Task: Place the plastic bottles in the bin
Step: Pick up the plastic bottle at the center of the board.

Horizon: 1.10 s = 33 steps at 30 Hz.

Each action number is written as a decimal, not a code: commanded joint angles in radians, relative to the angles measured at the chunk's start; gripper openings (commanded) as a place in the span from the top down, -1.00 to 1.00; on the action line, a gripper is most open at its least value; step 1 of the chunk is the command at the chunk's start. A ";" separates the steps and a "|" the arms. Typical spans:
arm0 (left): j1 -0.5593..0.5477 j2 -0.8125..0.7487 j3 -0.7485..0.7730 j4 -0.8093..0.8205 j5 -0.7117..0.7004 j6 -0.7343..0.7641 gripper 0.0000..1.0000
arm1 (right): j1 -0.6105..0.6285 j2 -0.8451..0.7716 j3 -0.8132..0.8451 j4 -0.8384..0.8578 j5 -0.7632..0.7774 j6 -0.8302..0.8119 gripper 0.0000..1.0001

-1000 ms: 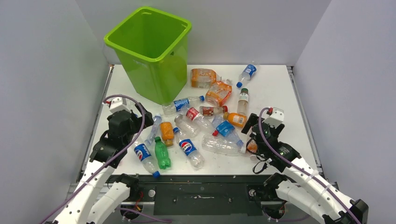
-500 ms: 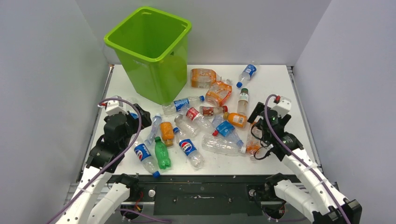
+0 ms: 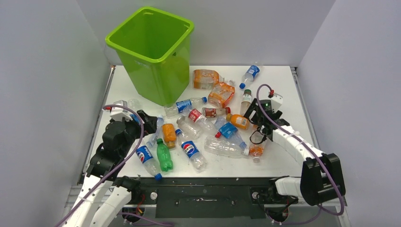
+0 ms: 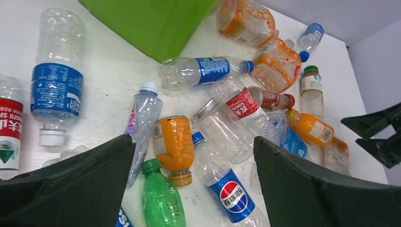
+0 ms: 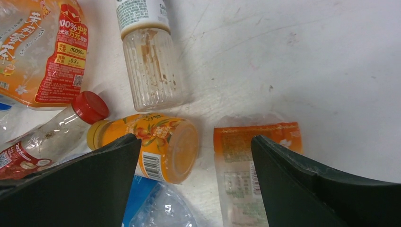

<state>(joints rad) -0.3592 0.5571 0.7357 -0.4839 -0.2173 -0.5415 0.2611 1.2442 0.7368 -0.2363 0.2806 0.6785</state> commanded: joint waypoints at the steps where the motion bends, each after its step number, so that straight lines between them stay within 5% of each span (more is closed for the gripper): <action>1: 0.000 0.006 -0.001 0.086 0.097 0.034 -0.92 | -0.011 0.083 0.028 0.173 -0.056 0.022 -0.79; 16: -0.001 -0.024 -0.003 0.079 0.087 0.049 -0.92 | -0.056 0.570 0.444 0.146 -0.045 -0.102 -0.86; 24: -0.001 -0.022 -0.002 0.076 0.071 0.050 -0.92 | -0.062 0.701 0.589 0.050 -0.045 -0.140 -0.94; 33: -0.001 -0.025 -0.007 0.083 0.073 0.057 -0.92 | -0.063 0.747 0.607 0.044 -0.085 -0.146 -0.43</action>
<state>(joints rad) -0.3592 0.5381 0.7280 -0.4580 -0.1375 -0.5091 0.2031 1.9877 1.3148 -0.1921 0.2123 0.5453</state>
